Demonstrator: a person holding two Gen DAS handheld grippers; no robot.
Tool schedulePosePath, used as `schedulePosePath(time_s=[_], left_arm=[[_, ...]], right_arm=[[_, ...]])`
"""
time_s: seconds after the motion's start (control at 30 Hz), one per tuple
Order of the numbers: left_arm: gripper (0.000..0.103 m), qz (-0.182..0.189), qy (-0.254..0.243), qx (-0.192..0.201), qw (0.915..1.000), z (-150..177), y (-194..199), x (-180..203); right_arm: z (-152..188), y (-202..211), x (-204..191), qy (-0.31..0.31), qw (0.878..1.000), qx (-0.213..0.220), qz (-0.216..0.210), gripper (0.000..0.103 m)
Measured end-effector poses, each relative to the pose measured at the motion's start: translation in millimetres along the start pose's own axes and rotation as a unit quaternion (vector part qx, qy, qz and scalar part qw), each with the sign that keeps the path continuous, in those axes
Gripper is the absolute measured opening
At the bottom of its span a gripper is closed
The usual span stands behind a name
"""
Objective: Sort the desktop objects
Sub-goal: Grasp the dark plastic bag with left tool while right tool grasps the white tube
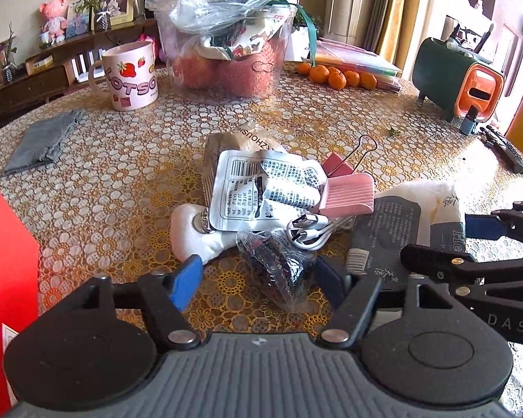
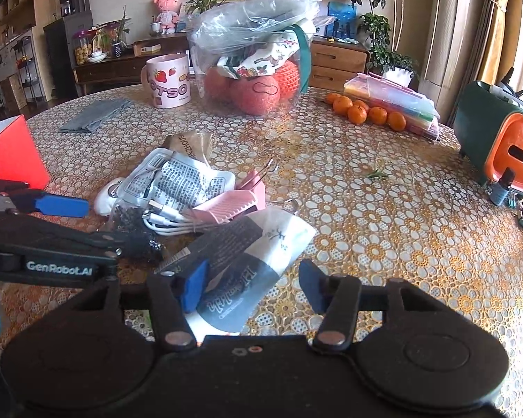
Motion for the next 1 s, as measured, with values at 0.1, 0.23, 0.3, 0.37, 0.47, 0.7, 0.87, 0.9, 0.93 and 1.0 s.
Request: schedulePosePath(time_s=[0.1, 0.23, 0.3, 0.37, 0.47, 0.7, 0.87, 0.9, 0.93, 1.0], left_arm=[[0.058, 0.009, 0.003, -0.003, 1.0000, 0, -2, 2], [0.042, 0.023, 0.002, -0.005, 0.9997, 0, -1, 5], [0.038, 0.023, 0.003, -0.004, 0.9997, -1, 0, 6], [0.033, 0.018, -0.003, -0.008, 0.9998, 0, -1, 8], [0.030, 0.013, -0.007, -0.010, 0.9998, 2, 0, 9], [0.026, 0.011, 0.003, -0.012, 0.9999, 10, 9, 5], [0.025, 0.016, 0.009, -0.009, 0.9998, 19, 20, 3], [0.025, 0.018, 0.009, -0.008, 0.9998, 21, 23, 3], [0.025, 0.020, 0.010, -0.008, 0.9997, 24, 25, 3], [0.025, 0.024, 0.010, -0.008, 0.9996, 29, 29, 4]], right_arm=[[0, 1, -4, 0.002, 1.000, 0.000, -0.005, 0.048], [2, 2, -7, 0.003, 1.000, 0.001, -0.007, 0.045], [2, 3, -7, 0.003, 1.000, 0.001, -0.006, 0.042], [2, 4, -8, 0.003, 1.000, 0.002, -0.003, 0.039], [2, 7, -8, 0.004, 1.000, 0.005, 0.001, 0.034], [2, 17, -8, -0.005, 1.000, 0.014, 0.000, 0.020], [6, 27, -11, -0.007, 1.000, 0.018, -0.001, 0.016], [7, 28, -11, -0.008, 1.000, 0.018, 0.001, 0.016], [8, 30, -11, -0.009, 1.000, 0.018, 0.001, 0.016], [13, 33, -11, -0.012, 1.000, 0.017, 0.001, 0.015]])
Point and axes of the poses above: each gripper's, at about its wrist camera, not at the fingertips, and y roughly against the way its jaws point, x to its right, z to its underside, the point moved 9 cm from there along -y, roughly the way its jaws point, and after that the axes turned 15 degrees about -x, right-handed, at the moved point
